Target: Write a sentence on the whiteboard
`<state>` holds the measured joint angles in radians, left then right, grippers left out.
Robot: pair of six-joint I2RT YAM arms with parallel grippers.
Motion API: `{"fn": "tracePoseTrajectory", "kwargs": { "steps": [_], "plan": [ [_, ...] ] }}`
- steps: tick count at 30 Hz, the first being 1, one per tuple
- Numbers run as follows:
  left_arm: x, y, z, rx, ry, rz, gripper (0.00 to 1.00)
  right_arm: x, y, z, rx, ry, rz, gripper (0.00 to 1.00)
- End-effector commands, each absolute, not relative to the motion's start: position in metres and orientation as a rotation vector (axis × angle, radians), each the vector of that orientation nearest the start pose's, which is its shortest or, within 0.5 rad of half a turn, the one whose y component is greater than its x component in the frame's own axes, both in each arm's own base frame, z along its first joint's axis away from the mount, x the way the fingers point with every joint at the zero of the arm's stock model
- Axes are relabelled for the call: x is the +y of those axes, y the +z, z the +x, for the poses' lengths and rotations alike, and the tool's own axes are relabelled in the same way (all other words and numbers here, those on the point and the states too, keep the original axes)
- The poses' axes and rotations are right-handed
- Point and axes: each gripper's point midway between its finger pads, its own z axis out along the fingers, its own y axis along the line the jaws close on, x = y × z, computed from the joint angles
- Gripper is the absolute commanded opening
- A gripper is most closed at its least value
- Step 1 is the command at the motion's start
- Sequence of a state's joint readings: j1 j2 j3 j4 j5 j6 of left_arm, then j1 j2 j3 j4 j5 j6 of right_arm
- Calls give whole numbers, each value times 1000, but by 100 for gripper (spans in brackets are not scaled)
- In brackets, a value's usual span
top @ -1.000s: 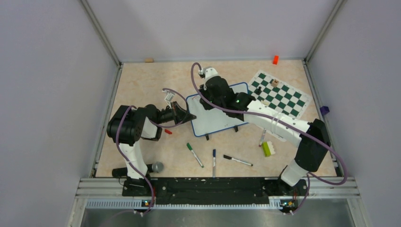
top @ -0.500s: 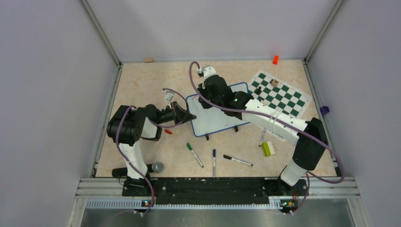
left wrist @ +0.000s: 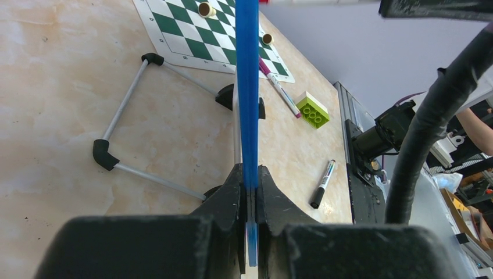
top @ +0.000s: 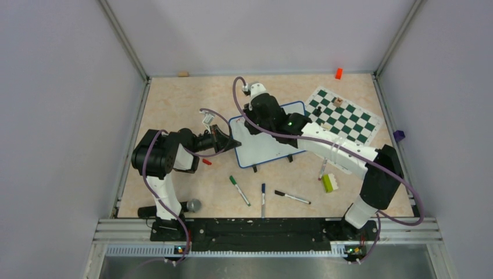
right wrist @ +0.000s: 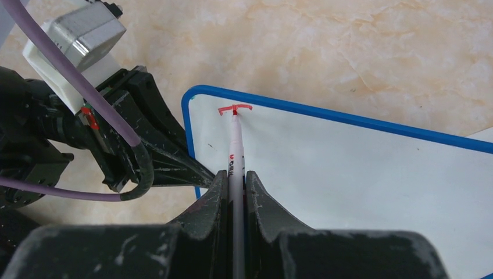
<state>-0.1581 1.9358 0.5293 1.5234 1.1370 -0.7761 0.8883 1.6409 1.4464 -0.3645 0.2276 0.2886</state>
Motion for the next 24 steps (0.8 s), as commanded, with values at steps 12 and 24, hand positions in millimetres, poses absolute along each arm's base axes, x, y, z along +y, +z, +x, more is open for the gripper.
{"fn": "tracePoseTrajectory", "kwargs": {
  "steps": [12,24],
  "plan": [
    [-226,123,295,1539,-1492,716,0,340,218,310,2112,457,-486,0],
    [-226,124,294,1539,-1493,716,0,340,219,302,2120,498,-487,0]
  ]
}}
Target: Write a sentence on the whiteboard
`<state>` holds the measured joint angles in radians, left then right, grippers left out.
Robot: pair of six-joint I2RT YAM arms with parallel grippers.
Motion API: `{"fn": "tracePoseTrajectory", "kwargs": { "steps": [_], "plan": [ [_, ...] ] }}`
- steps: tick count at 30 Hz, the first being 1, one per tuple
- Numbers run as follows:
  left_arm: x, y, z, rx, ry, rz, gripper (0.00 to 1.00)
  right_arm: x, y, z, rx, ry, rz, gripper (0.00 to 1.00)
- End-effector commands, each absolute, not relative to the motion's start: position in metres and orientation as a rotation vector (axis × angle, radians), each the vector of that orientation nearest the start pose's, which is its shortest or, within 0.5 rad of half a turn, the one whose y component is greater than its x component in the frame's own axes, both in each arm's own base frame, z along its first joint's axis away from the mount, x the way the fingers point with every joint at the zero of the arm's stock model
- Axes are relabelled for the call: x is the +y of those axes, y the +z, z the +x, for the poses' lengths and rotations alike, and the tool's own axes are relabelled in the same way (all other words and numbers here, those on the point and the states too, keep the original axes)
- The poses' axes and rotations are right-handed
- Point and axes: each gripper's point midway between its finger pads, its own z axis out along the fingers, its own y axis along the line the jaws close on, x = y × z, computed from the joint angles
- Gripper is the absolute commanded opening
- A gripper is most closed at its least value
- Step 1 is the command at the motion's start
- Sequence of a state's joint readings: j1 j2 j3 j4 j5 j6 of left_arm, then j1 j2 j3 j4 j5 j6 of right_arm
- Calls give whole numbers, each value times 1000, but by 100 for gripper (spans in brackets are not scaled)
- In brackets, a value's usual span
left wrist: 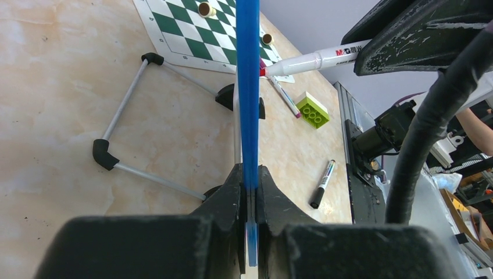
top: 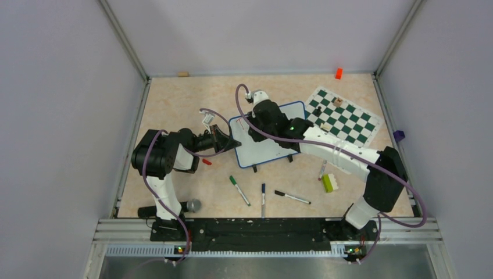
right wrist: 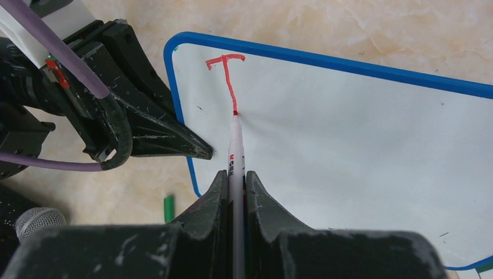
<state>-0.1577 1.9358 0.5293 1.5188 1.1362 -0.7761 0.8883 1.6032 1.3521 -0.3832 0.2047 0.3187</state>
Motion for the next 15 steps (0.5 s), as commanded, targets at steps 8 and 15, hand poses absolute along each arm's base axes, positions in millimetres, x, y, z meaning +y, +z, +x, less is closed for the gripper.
{"fn": "tracePoseTrajectory", "kwargs": {
  "steps": [8,15],
  "plan": [
    [-226,124,294,1539,-1492,715,0,342,258,298,2032,583,-479,0],
    [-226,124,294,1539,-1493,715,0,329,264,296,1934,582,-472,0]
  ]
}}
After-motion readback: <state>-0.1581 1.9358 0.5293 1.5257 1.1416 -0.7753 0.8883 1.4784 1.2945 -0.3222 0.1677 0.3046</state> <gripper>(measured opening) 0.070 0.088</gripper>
